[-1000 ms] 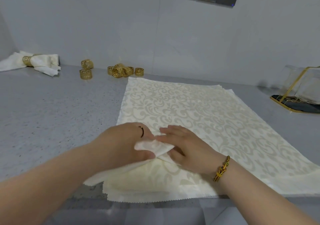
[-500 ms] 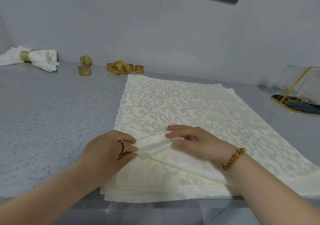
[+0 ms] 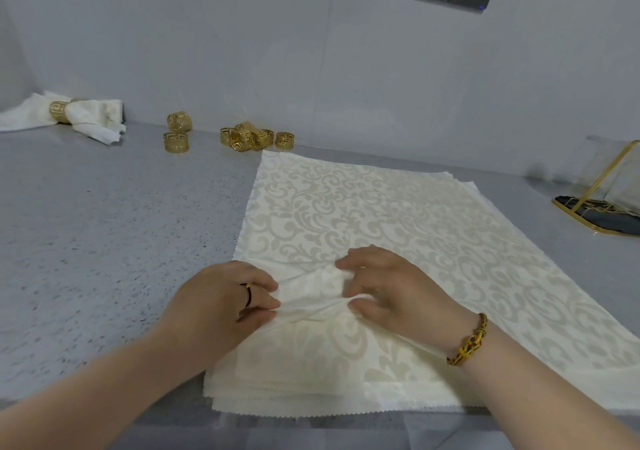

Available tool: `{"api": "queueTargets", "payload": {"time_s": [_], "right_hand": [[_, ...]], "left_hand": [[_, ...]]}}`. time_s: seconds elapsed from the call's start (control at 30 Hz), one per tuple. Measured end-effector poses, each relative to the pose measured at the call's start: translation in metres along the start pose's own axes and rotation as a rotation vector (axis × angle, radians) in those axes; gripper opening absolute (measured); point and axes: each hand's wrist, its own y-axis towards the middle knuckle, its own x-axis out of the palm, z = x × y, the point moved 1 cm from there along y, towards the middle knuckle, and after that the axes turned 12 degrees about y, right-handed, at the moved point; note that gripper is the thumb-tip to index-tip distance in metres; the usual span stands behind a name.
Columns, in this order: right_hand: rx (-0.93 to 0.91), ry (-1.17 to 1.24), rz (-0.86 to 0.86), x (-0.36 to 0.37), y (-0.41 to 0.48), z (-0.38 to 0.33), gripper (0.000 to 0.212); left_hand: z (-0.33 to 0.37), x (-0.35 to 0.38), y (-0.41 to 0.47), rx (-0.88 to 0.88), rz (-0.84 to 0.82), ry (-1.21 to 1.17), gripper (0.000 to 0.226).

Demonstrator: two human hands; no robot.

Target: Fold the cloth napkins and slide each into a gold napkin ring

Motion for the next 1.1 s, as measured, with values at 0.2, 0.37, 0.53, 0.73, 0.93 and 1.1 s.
{"api": "queueTargets", "payload": {"time_s": [0.2, 0.37, 0.53, 0.73, 0.93, 1.1], "right_hand": [[0.117, 0.127, -0.107, 0.003, 0.003, 0.005, 0.006], [0.217, 0.214, -0.139, 0.006, 0.011, 0.009, 0.020], [0.248, 0.296, -0.119, 0.009, 0.013, 0.015, 0.033], [0.245, 0.258, -0.131, 0.007, 0.019, 0.011, 0.025], [0.159, 0.142, -0.032, 0.009, 0.023, 0.010, 0.029], [0.145, 0.171, 0.063, 0.011, 0.031, 0.011, 0.029]], "left_hand": [[0.002, -0.008, 0.019, -0.009, -0.080, 0.166, 0.066], [0.019, 0.003, 0.044, 0.011, -0.293, 0.181, 0.046], [0.014, 0.013, 0.048, -0.080, -0.326, -0.006, 0.039], [0.007, 0.010, 0.045, -0.129, -0.264, -0.130, 0.040], [0.000, 0.009, 0.056, -0.120, -0.249, -0.073, 0.028], [-0.003, 0.019, 0.059, -0.112, -0.185, -0.086, 0.019]]}}
